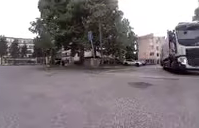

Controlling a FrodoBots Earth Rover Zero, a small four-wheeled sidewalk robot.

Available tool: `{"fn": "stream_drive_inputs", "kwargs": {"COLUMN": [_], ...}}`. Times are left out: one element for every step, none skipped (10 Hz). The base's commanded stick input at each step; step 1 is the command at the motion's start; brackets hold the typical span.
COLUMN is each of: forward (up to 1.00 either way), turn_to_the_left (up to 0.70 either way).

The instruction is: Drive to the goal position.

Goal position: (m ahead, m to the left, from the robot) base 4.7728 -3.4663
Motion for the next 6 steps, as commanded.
{"fn": "stream_drive_inputs", "kwargs": {"forward": [0.60, 0.60, 0.60, 0.60, 0.60, 0.60], "turn_to_the_left": [-0.15, -0.15, -0.15, -0.15, -0.15, -0.15]}}
